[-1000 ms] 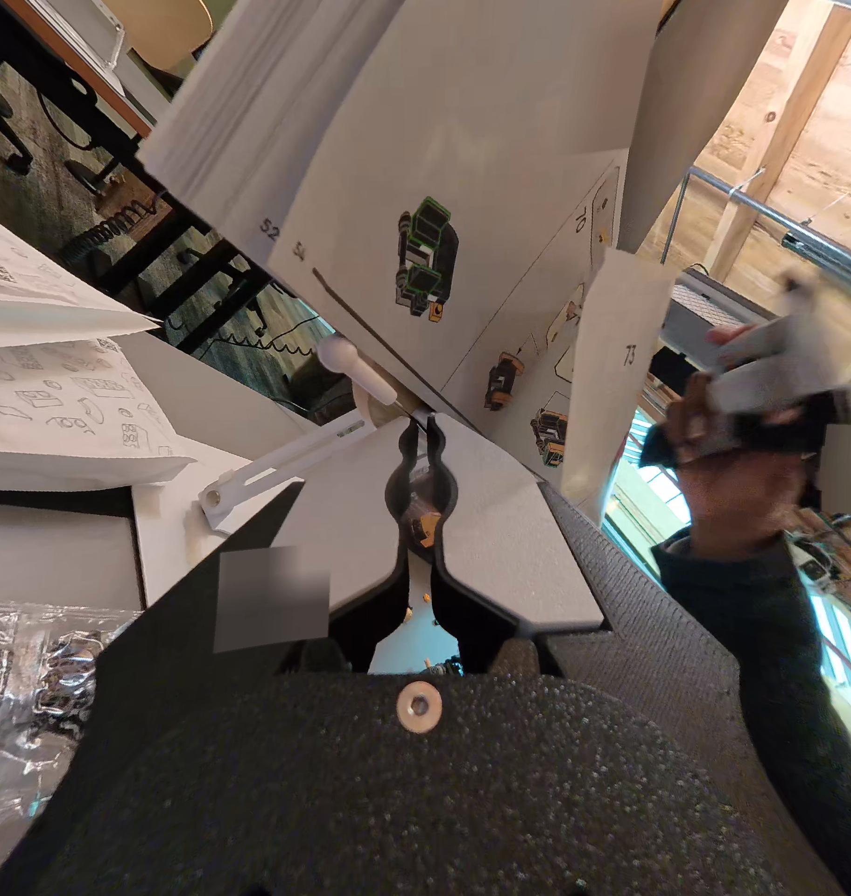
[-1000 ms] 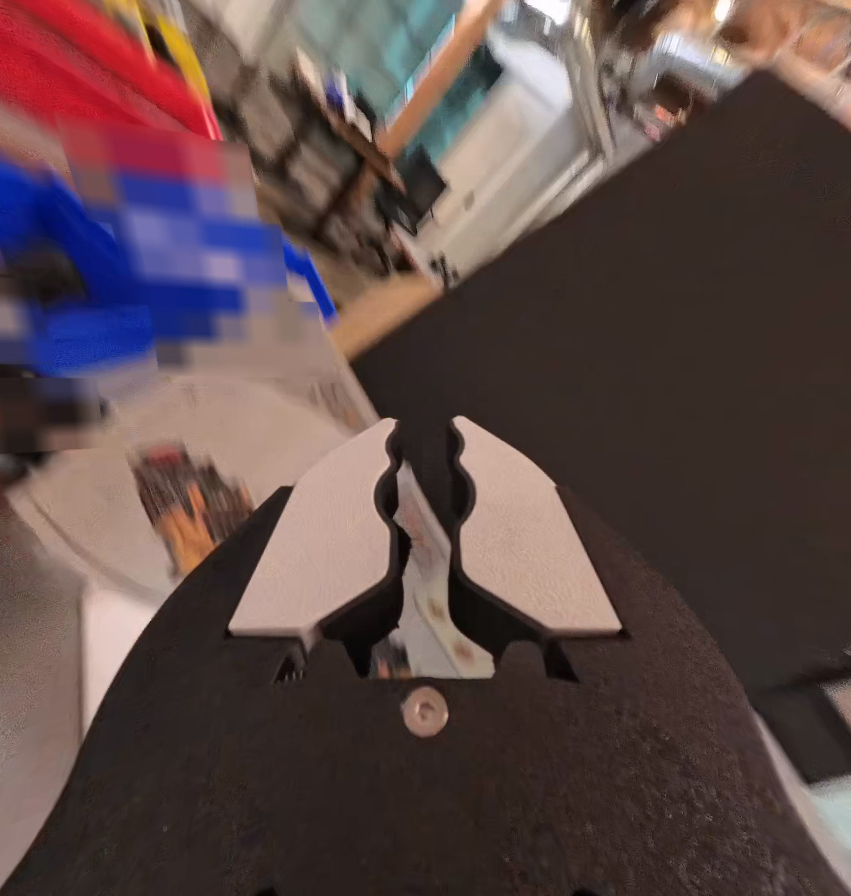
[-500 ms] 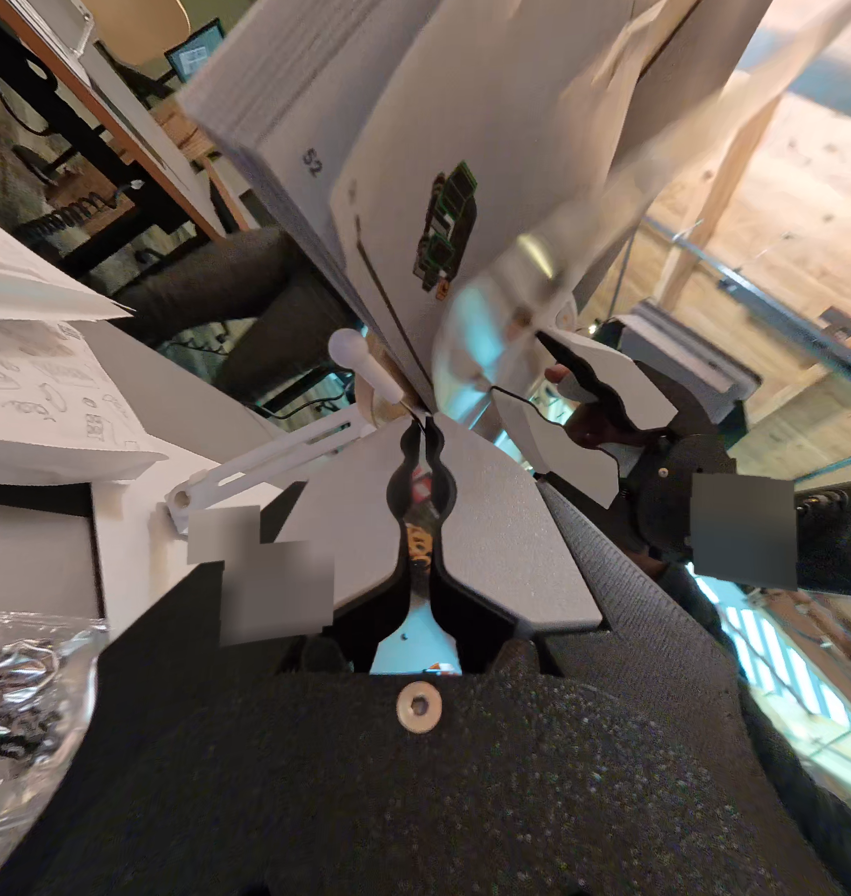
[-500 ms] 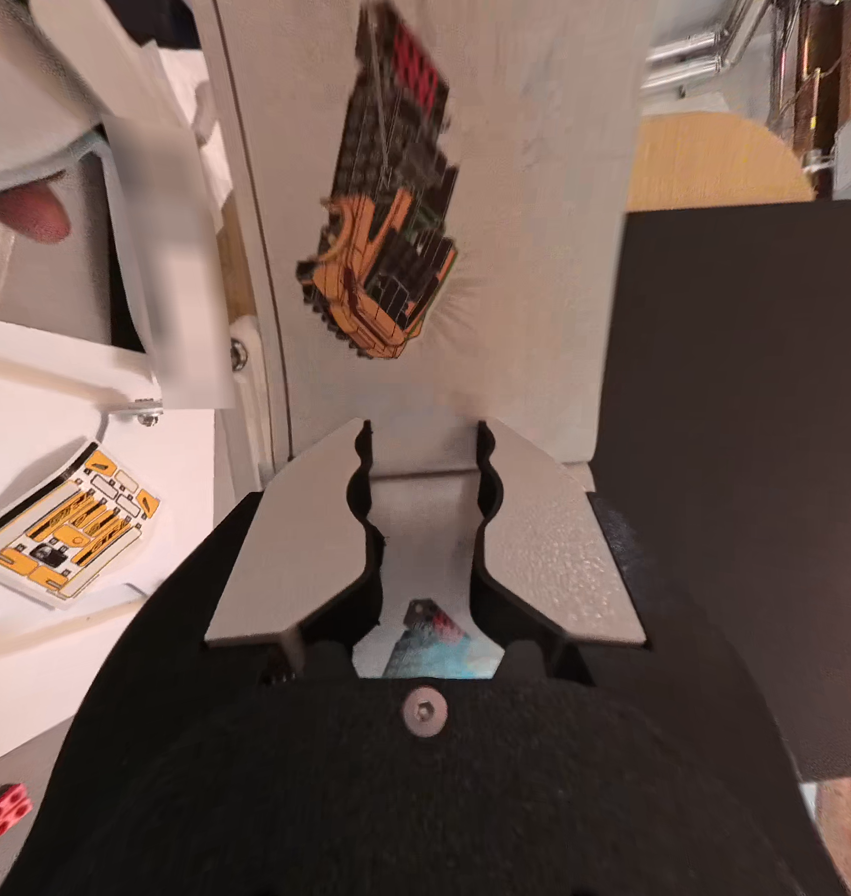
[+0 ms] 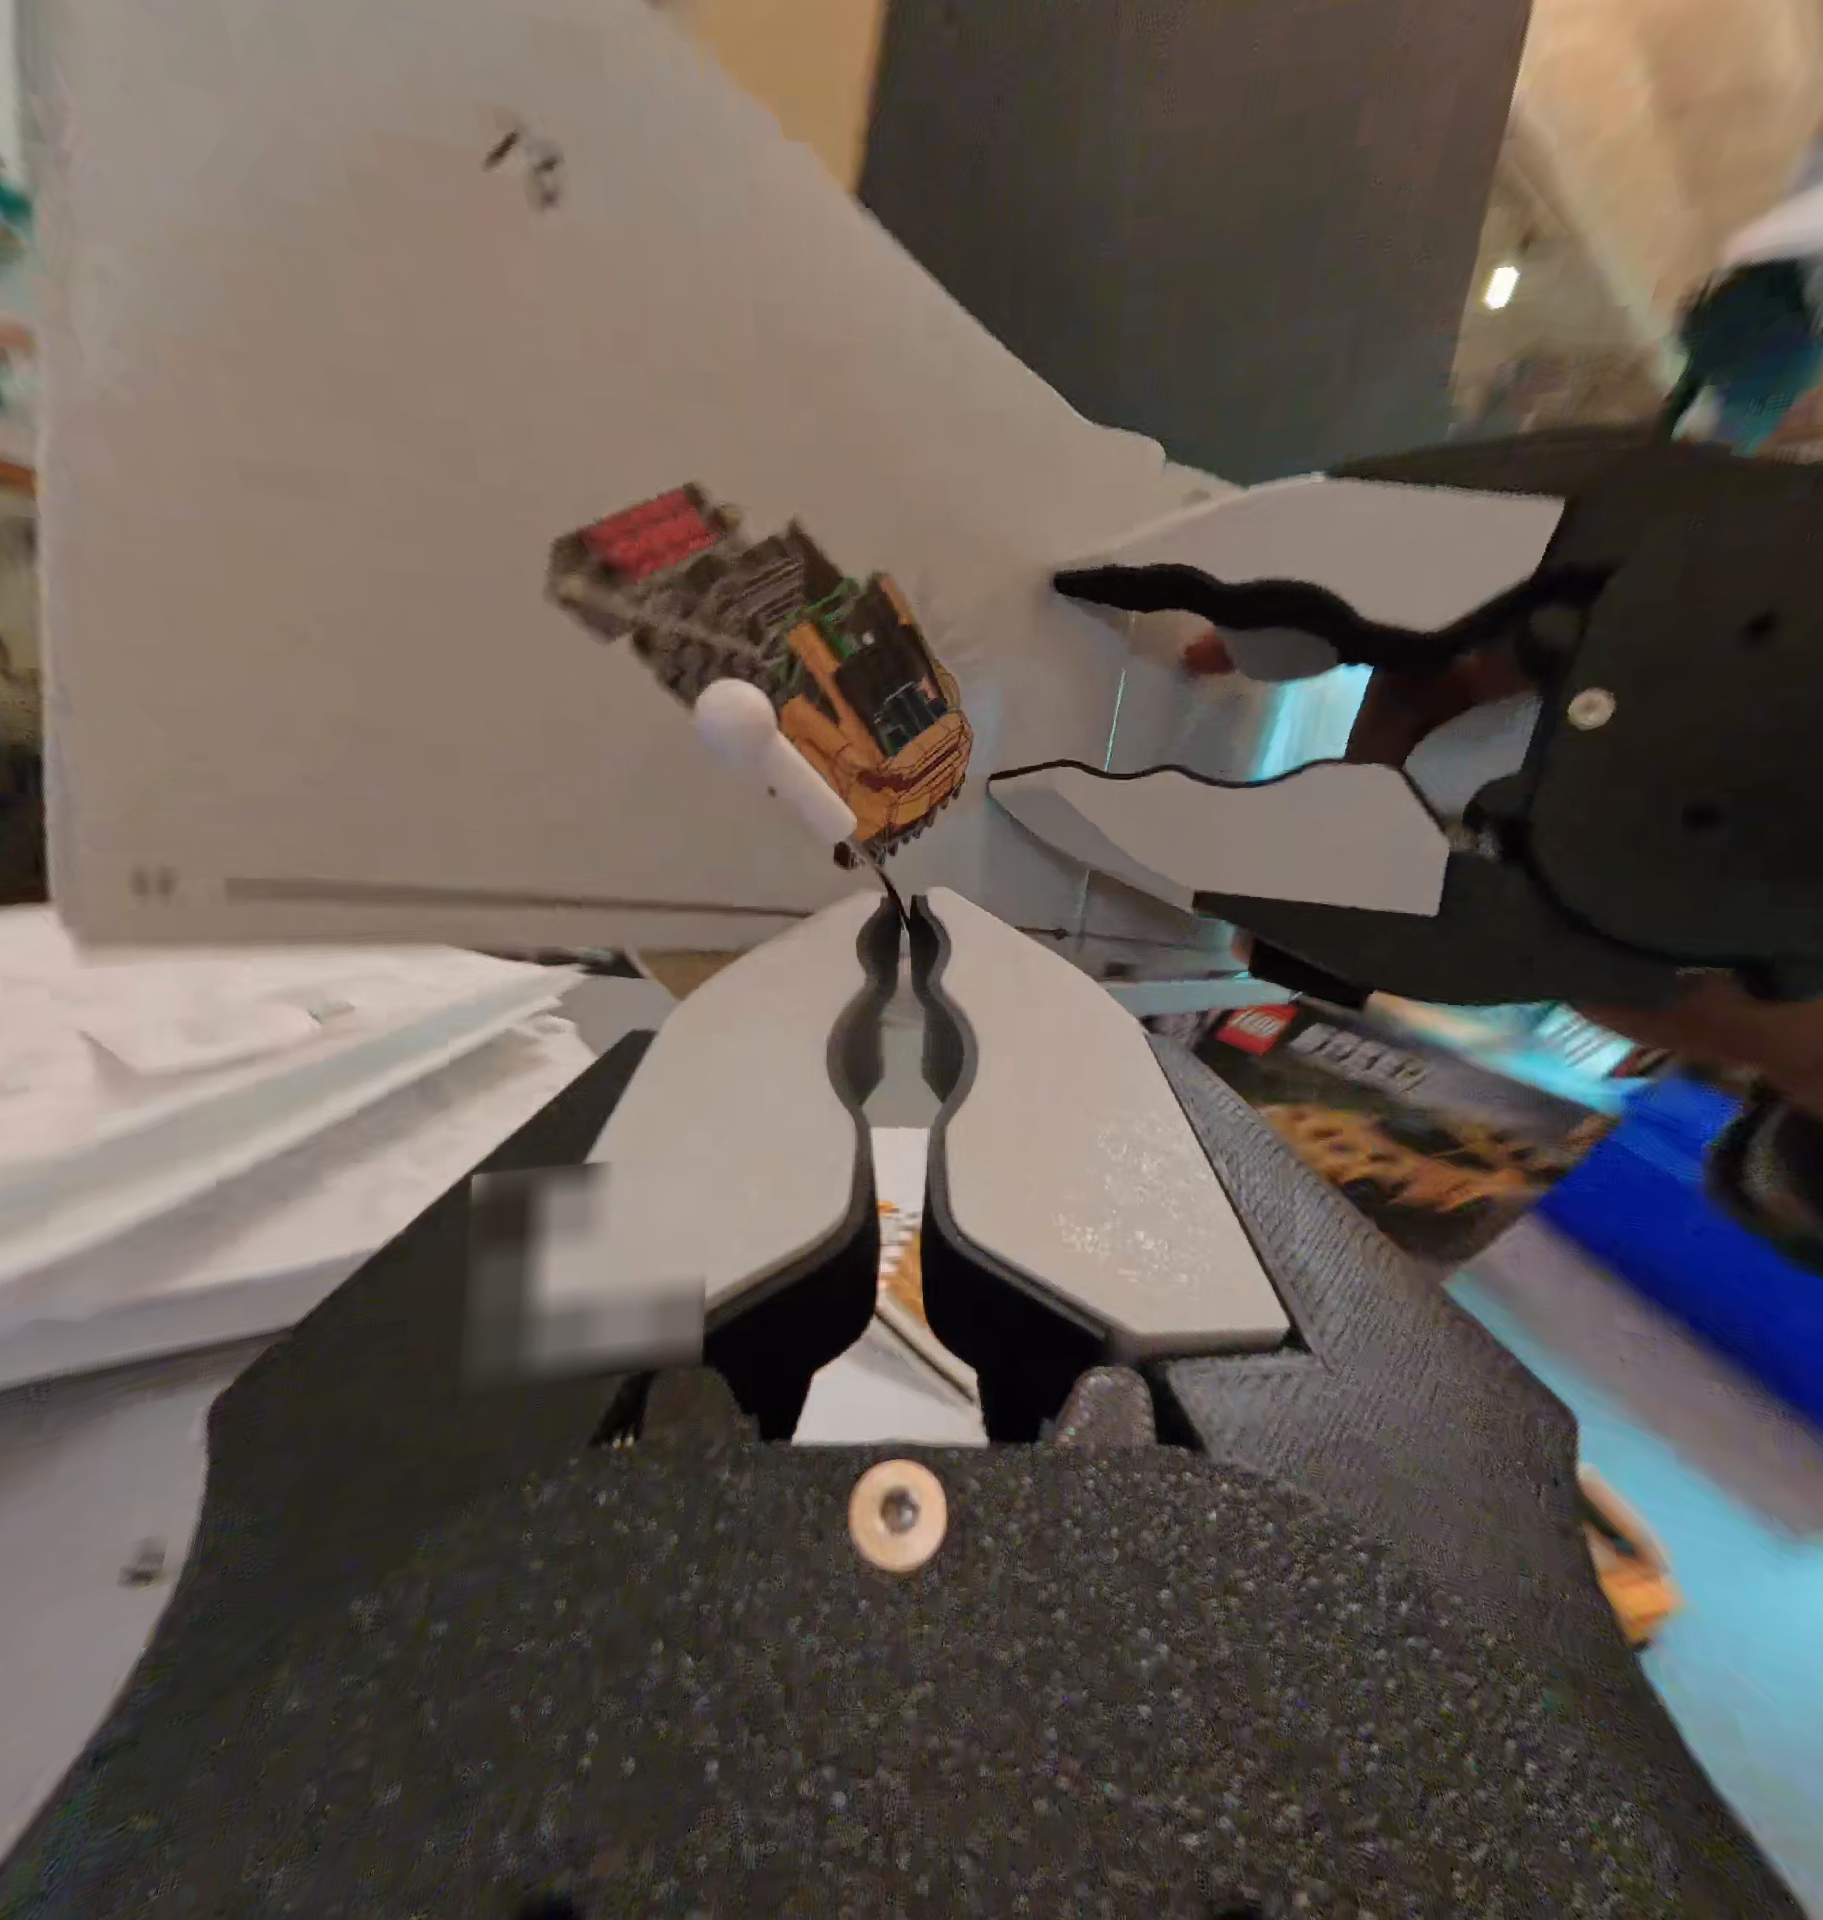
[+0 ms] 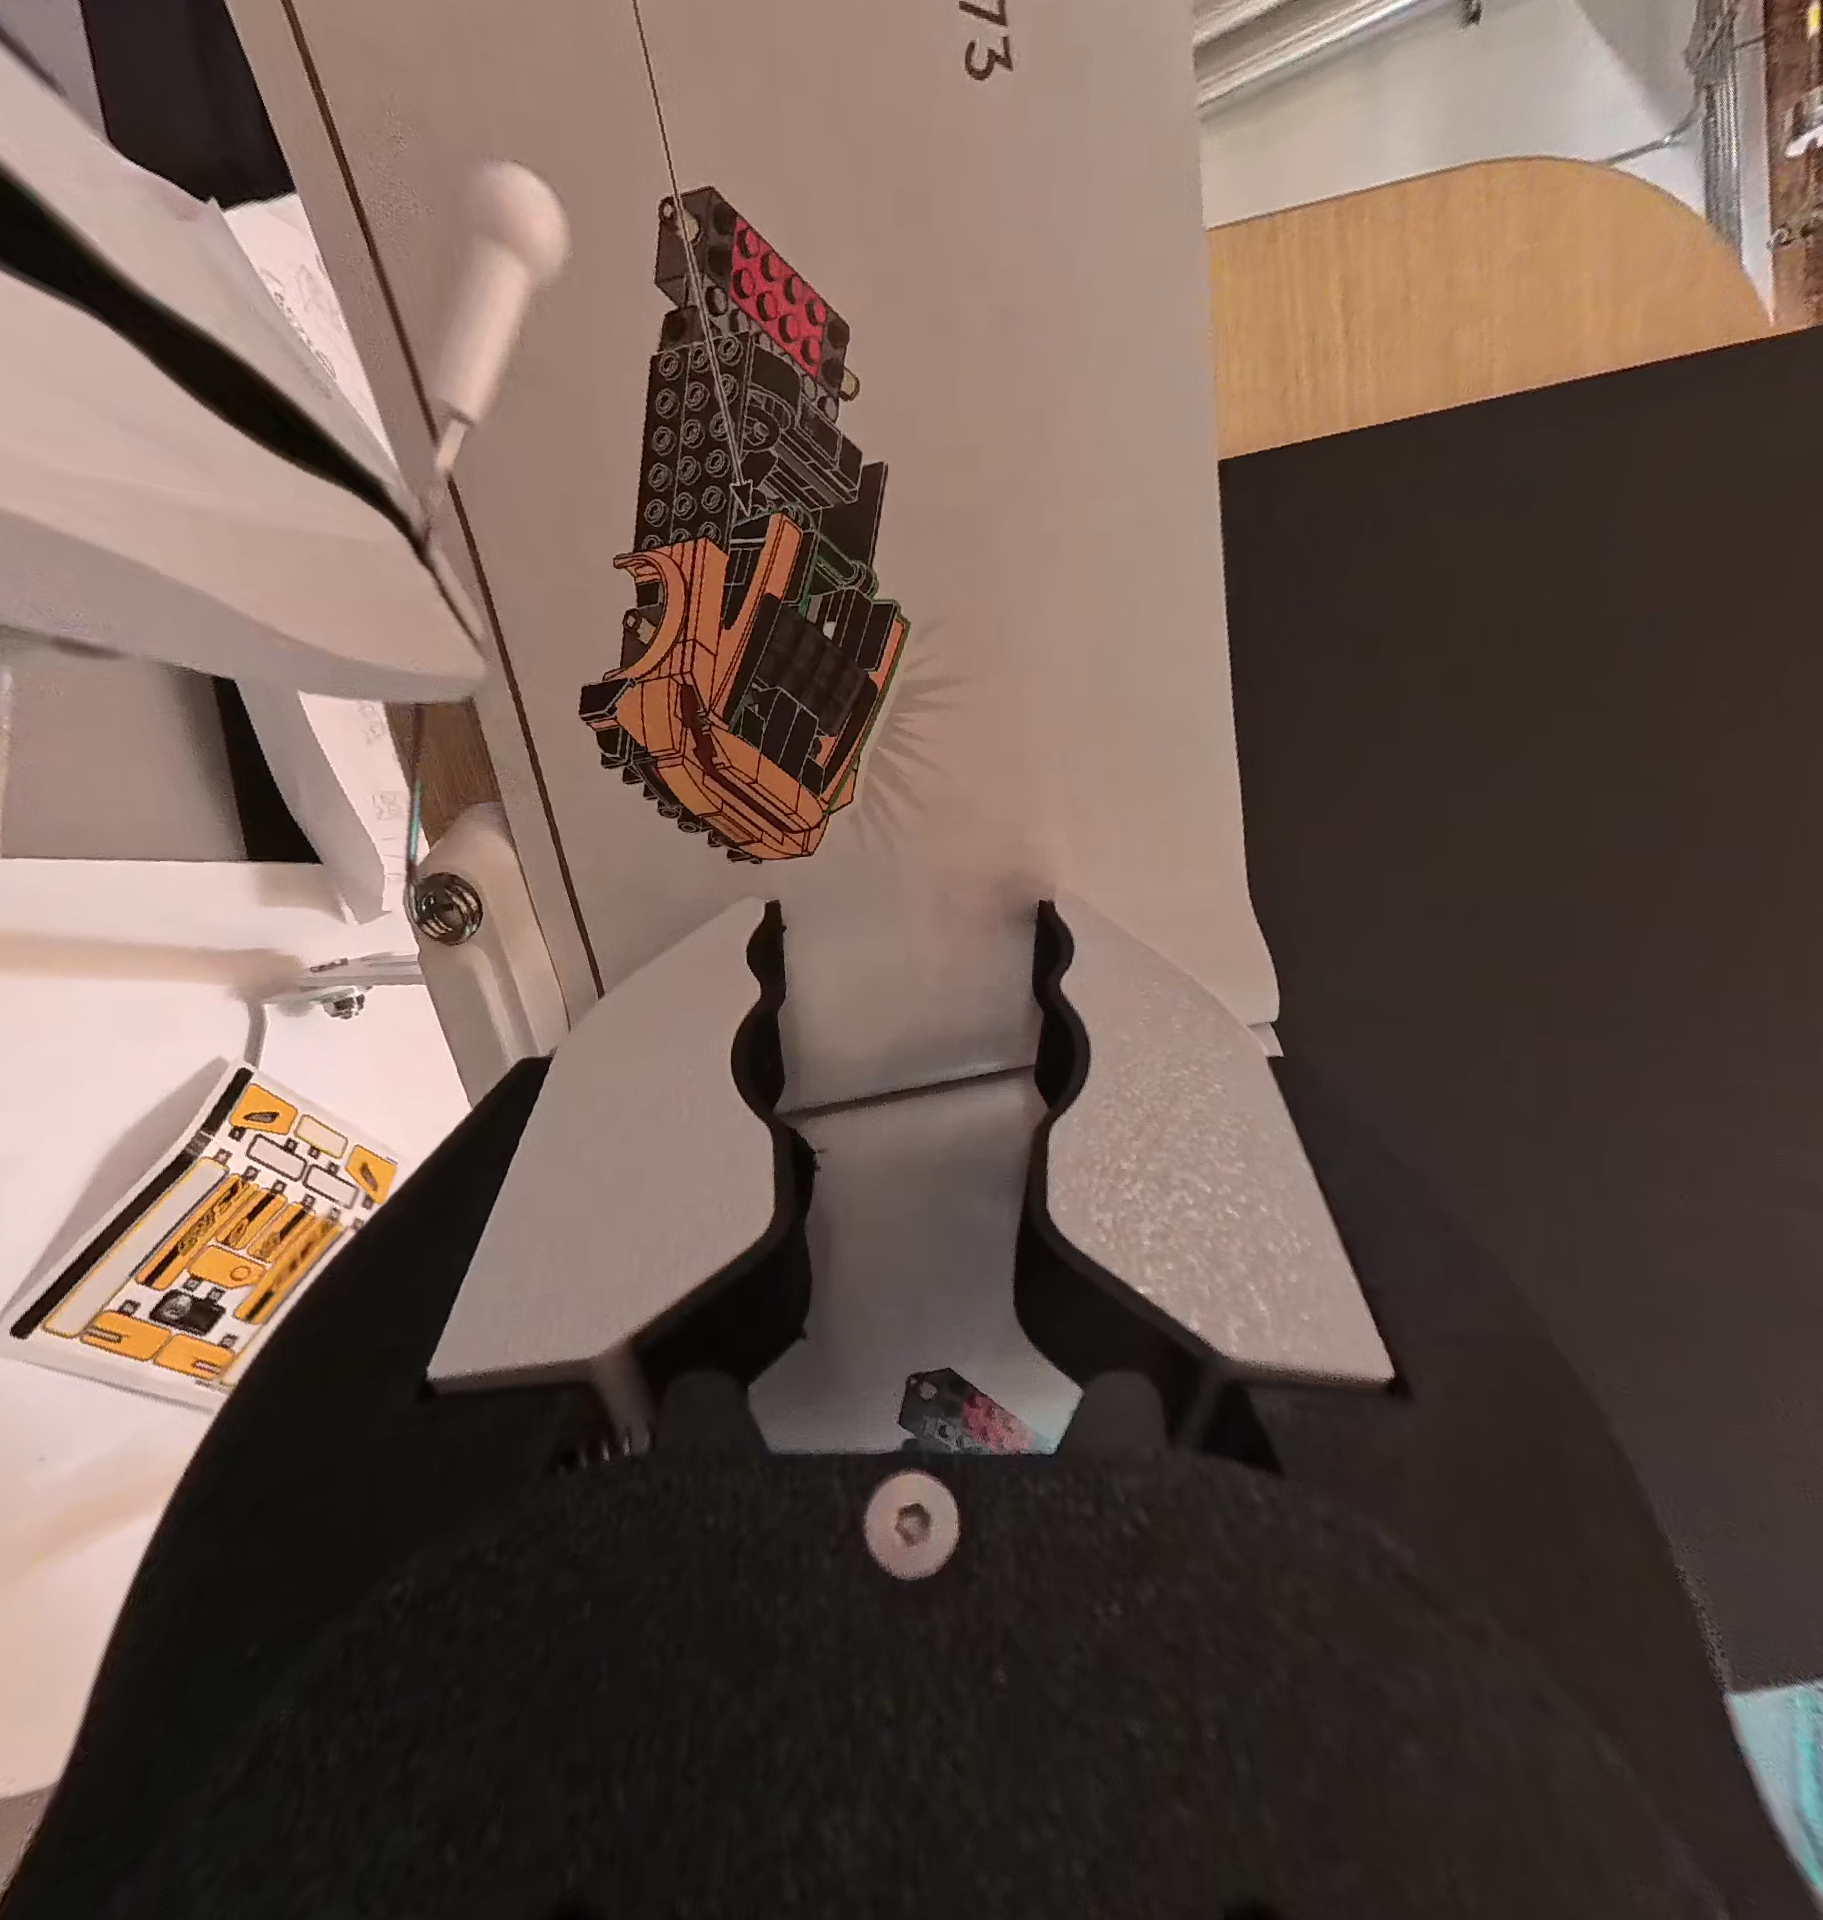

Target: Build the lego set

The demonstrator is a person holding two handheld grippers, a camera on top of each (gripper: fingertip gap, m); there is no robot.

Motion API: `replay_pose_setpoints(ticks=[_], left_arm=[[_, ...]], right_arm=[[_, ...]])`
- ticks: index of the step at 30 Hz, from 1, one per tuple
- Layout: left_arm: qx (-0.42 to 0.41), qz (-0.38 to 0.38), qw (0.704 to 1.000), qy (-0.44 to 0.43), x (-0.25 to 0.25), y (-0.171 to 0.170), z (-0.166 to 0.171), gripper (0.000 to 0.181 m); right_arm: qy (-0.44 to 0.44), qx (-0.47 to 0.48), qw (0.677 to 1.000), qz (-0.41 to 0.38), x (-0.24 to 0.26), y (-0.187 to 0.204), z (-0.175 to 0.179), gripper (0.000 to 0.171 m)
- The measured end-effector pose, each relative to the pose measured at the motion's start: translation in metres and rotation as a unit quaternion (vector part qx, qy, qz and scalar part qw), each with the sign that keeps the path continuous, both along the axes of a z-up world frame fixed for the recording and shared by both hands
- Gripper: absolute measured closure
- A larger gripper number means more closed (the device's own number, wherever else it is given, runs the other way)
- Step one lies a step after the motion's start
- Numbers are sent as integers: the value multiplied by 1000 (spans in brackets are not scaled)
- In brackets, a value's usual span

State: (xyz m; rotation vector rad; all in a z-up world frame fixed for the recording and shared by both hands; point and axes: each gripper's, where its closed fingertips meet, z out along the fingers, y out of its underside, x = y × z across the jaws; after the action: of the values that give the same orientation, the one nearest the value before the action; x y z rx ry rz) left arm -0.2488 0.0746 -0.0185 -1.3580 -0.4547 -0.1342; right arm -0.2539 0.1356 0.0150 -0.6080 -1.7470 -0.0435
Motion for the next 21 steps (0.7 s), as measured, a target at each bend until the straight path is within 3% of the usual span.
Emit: replay_pose_setpoints(ticks=[4, 9, 13, 21], left_arm=[[-94, -7, 984, 150, 6, 16, 14, 180], [-202, -42, 936, 285, 16, 40, 16, 180], [-251, -87, 925, 273, 17, 48, 12, 180], [-269, -84, 921, 269, 15, 50, 11, 180]], right_arm=[[10, -14, 1000, 6, 0, 0, 2, 129], [5, 1, 1000, 11, 1, 1, 2, 131], [7, 1, 1000, 25, 10, -1, 4, 132], [35, 9, 998, 48, 38, 18, 15, 135]])
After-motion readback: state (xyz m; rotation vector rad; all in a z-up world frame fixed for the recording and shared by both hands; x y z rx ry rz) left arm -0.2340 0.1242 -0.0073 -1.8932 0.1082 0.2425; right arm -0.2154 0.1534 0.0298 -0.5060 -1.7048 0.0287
